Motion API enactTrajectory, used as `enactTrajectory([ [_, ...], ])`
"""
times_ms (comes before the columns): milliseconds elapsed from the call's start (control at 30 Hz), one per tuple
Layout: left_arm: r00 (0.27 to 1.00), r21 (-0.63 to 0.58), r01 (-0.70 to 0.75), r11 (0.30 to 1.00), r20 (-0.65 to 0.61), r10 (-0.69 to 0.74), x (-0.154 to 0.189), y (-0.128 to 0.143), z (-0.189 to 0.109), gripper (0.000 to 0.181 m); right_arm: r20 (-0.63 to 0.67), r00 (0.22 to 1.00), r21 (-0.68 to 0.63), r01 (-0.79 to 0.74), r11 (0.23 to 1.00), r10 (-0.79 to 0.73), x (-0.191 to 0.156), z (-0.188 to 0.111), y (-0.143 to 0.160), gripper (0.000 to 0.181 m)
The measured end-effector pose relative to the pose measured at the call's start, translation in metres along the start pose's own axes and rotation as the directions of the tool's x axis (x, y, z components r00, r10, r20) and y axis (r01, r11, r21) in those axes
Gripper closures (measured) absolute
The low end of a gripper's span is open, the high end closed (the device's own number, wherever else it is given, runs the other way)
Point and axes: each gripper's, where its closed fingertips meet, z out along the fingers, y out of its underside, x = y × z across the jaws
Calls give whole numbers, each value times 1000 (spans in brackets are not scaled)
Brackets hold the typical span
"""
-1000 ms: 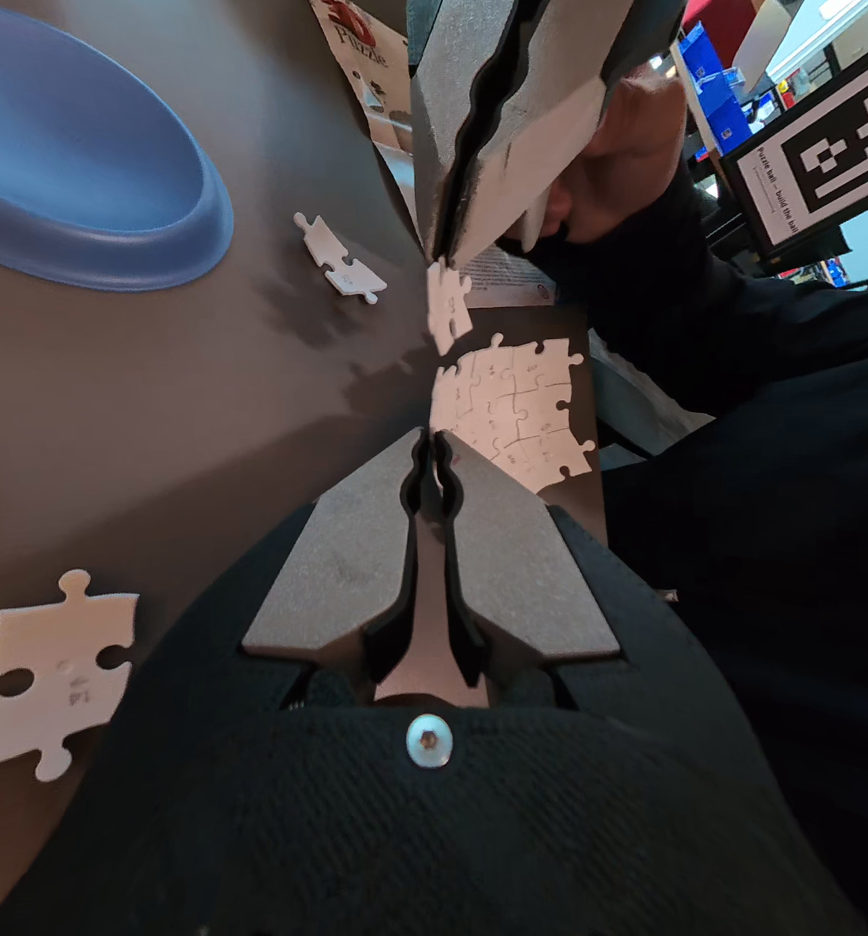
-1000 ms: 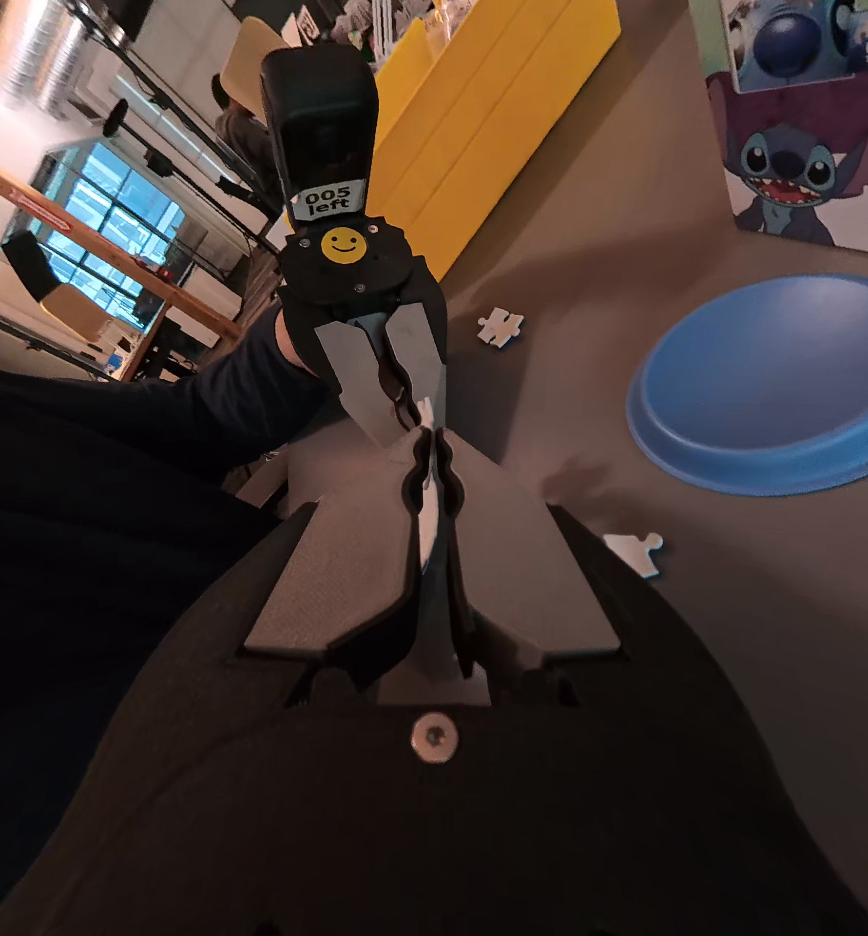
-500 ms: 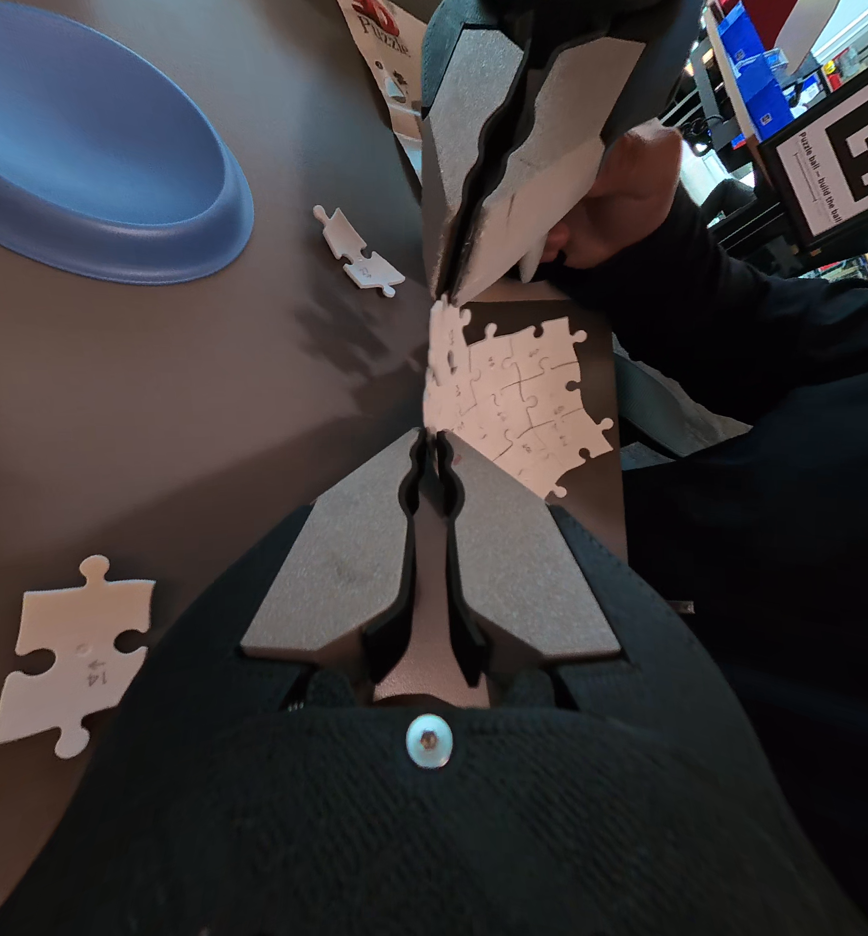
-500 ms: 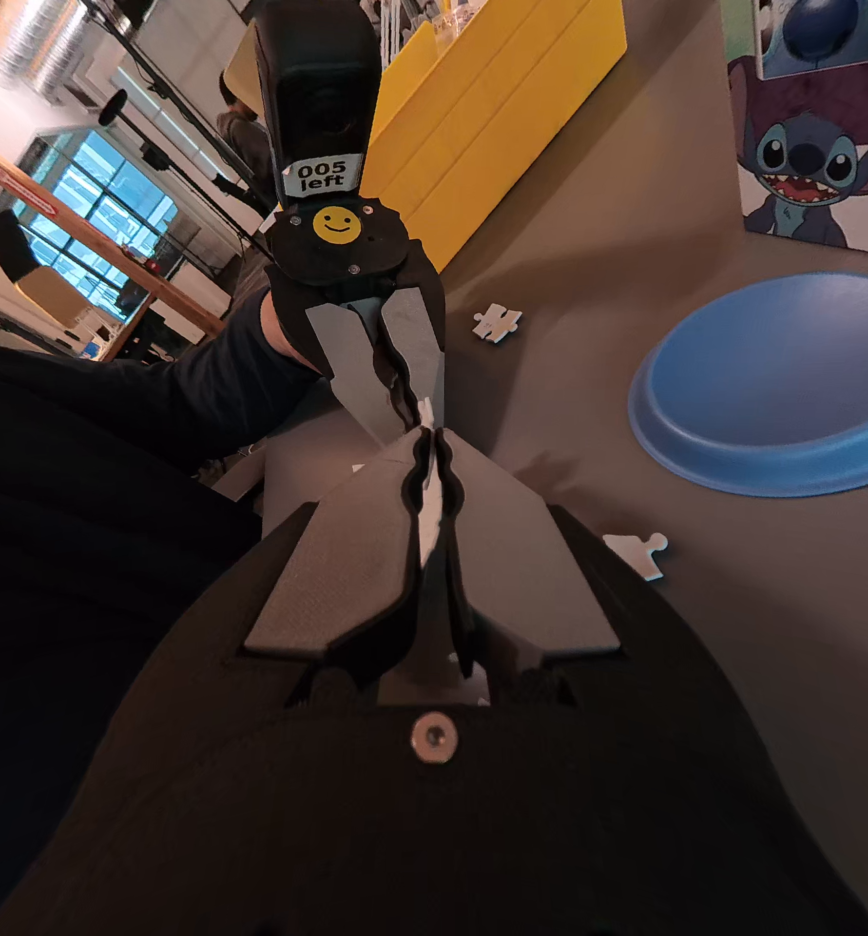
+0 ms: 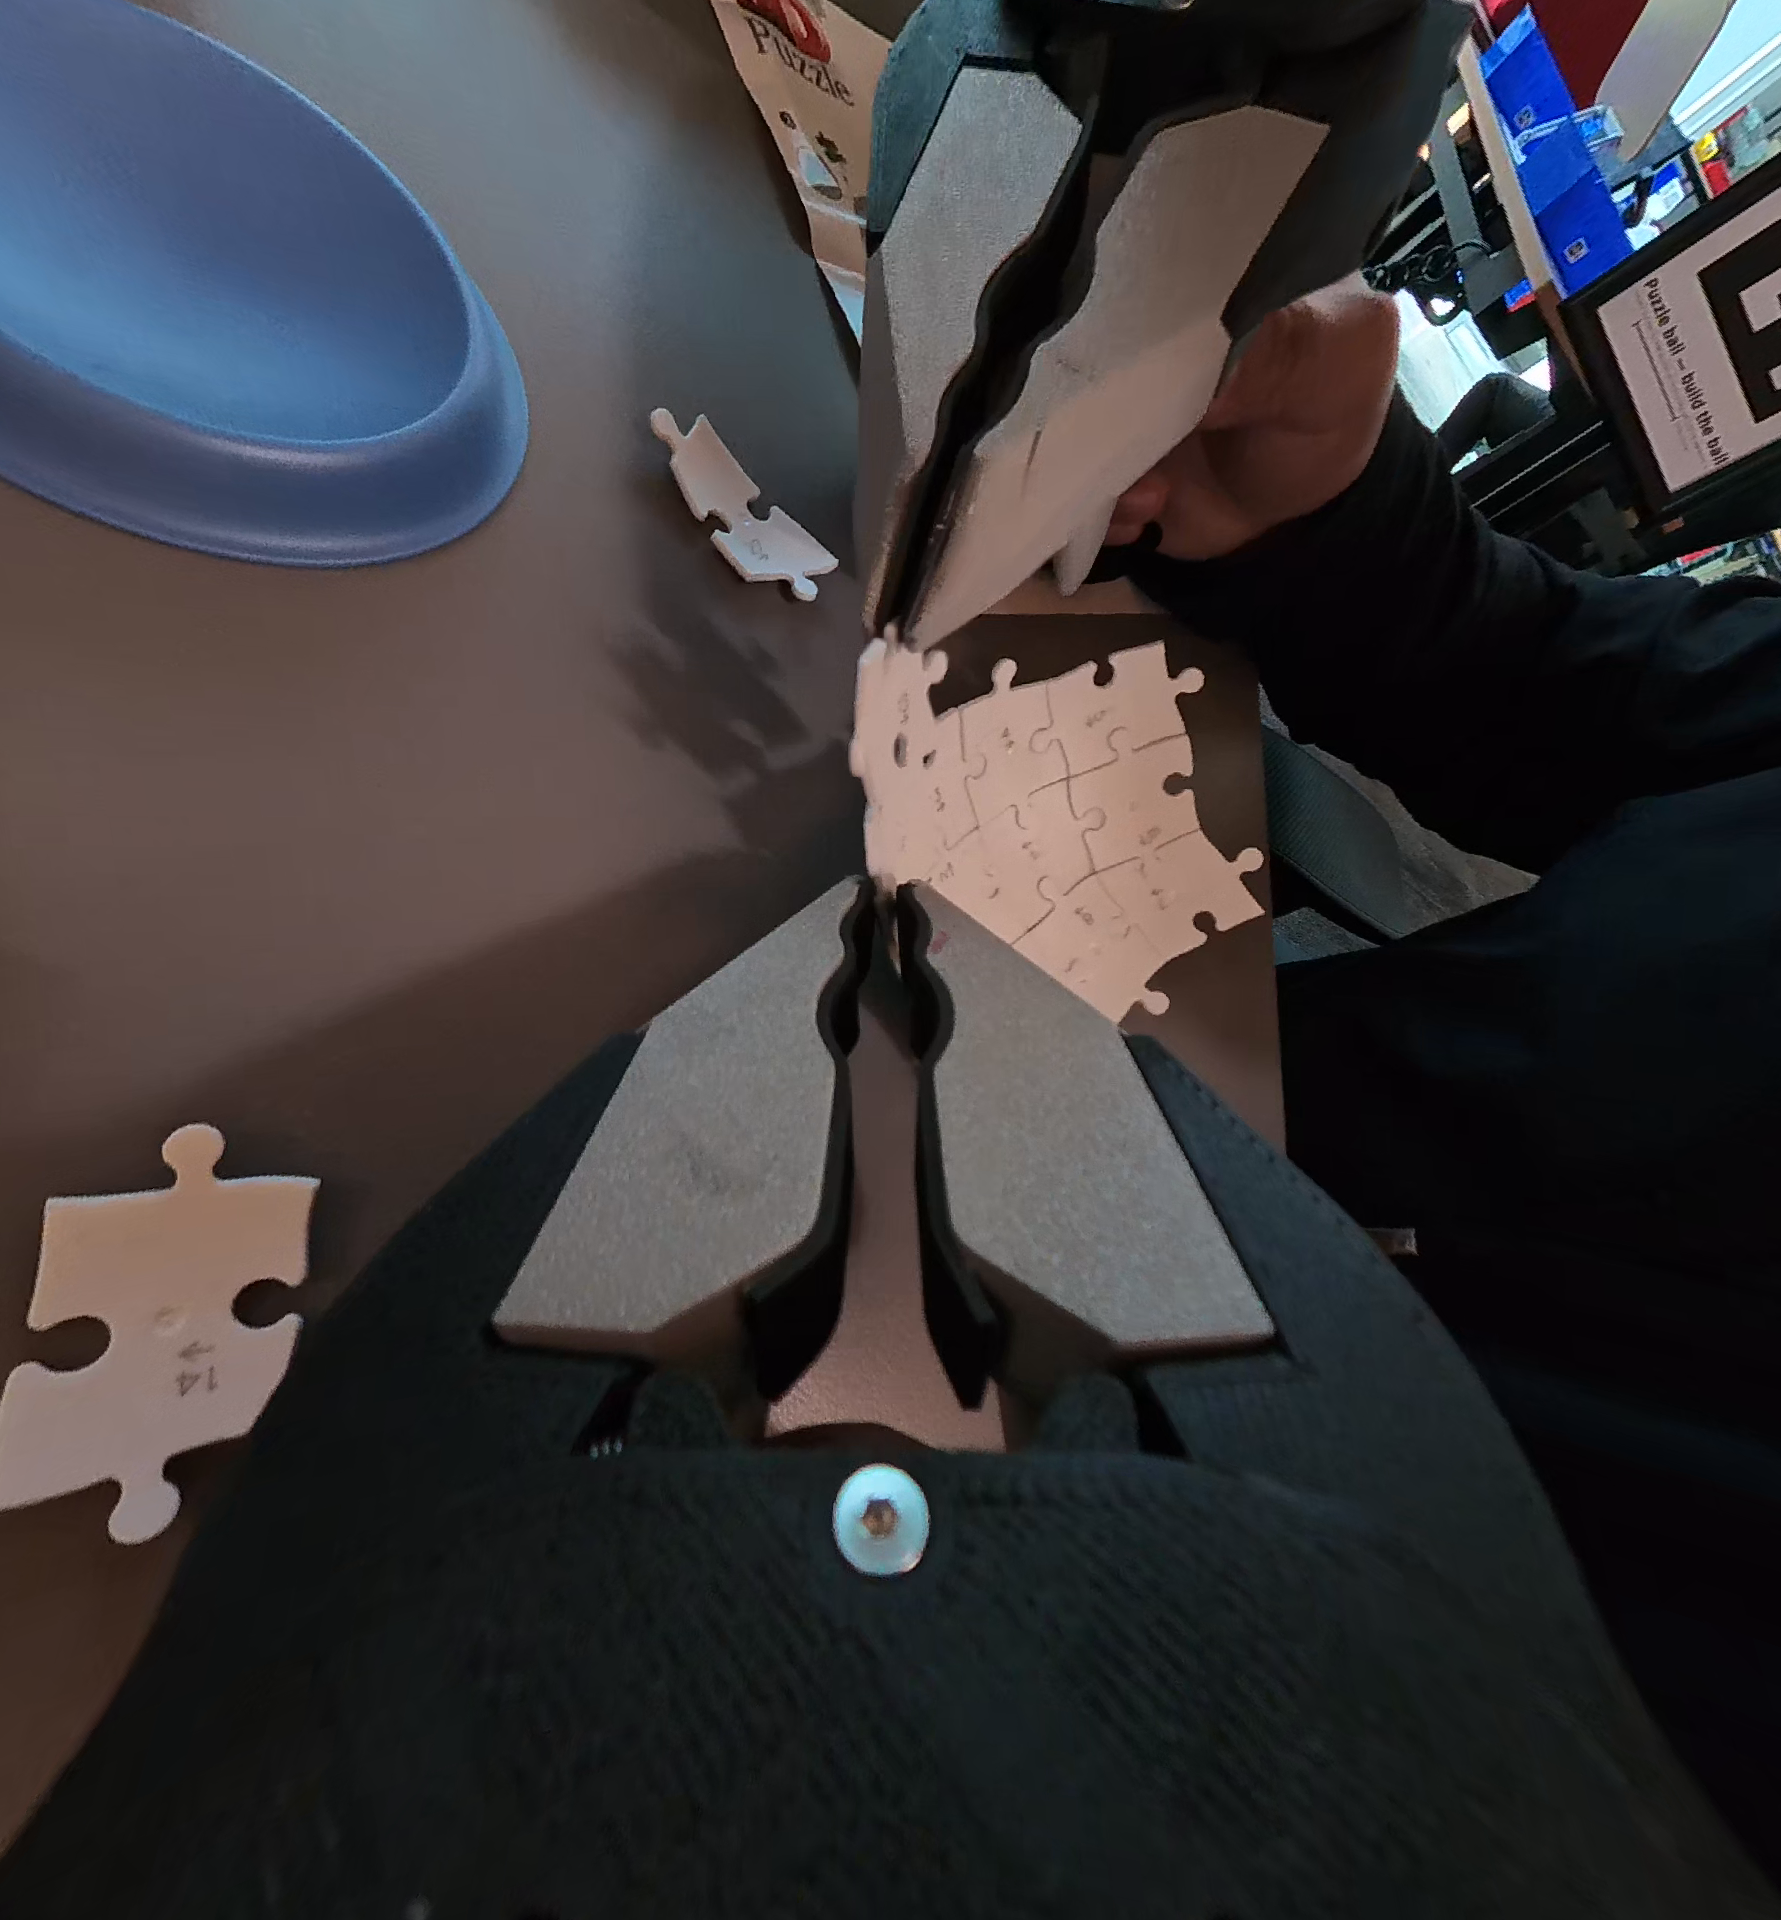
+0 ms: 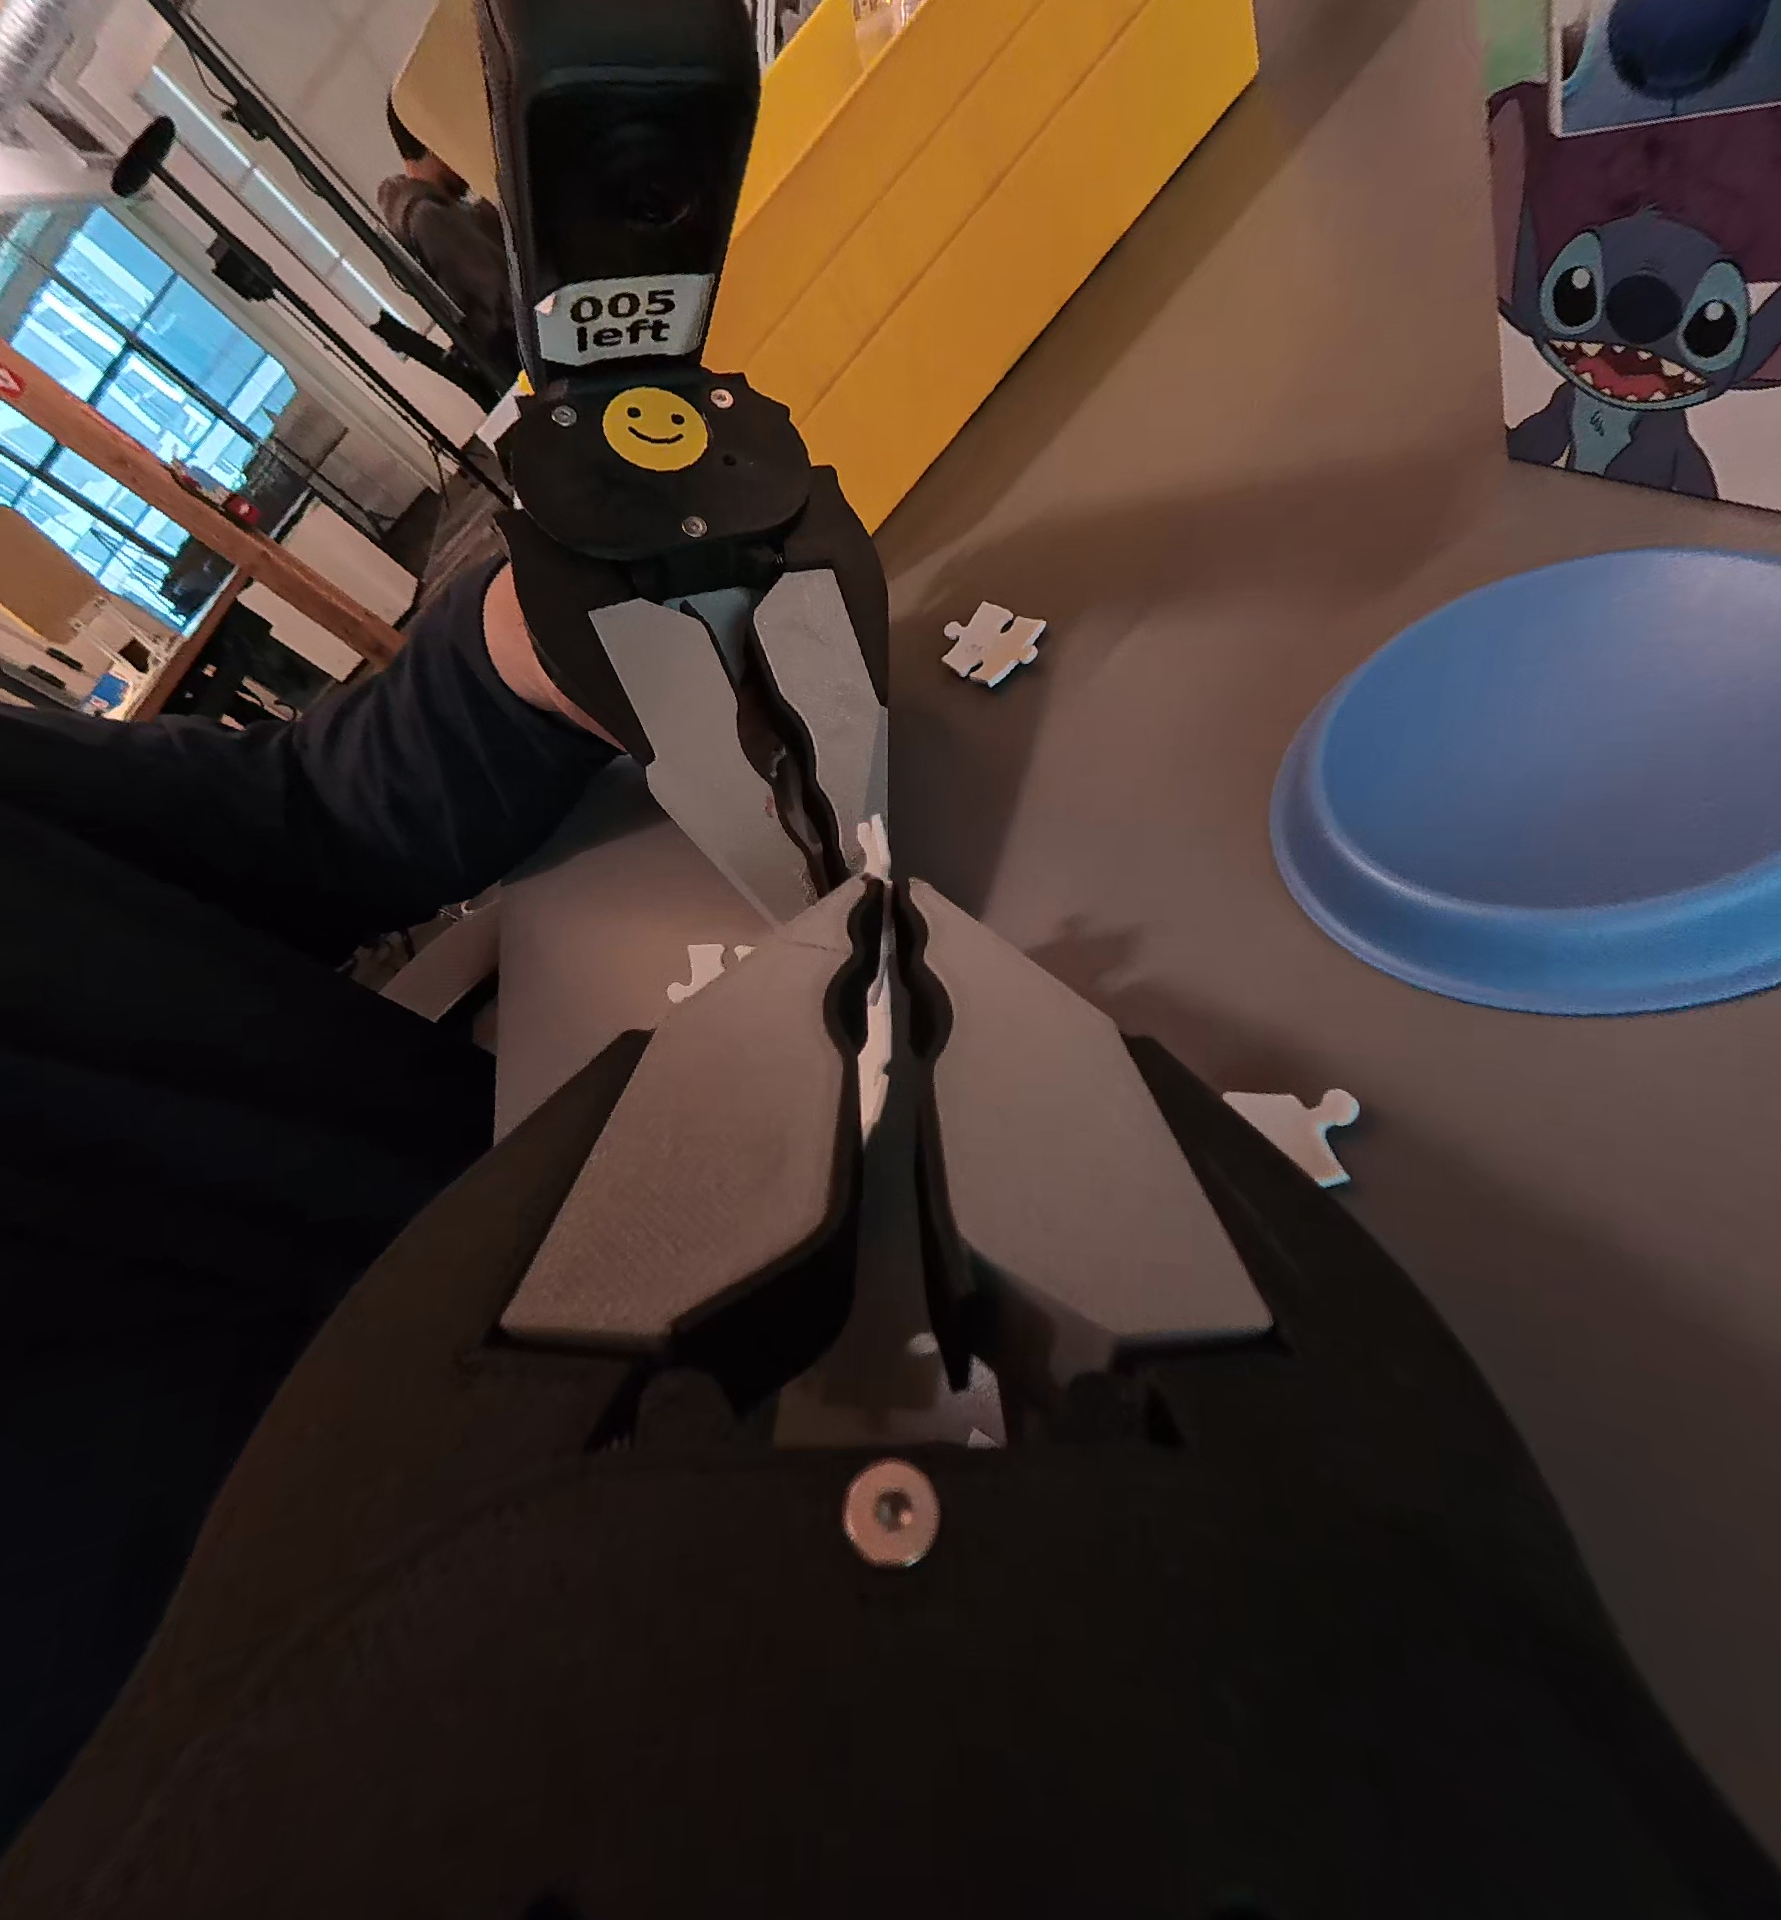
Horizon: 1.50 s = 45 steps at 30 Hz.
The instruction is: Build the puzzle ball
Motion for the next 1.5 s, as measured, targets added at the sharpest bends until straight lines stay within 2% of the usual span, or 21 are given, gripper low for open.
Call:
enactTrajectory([
  [367,1000,-10,6,1000,-6,-6,1,3,0,179,-6,1000,-26,16,1000,-17,0,4,3,181],
  [633,1000,6,16,1000,-22,-15,1,0,-2,166,10,1000,-33,10,999,-10,-1,5,3,181],
  [1200,997,21,31,999,-68,-30,8,-7,3,172,55,998,-23,6,1000,-5,-5,5,1,181],
  [1500,997,-6,15,1000,-74,-16,14,2,-4,165,90,994,10,59,998,-60,-10,3,-6,181],
])
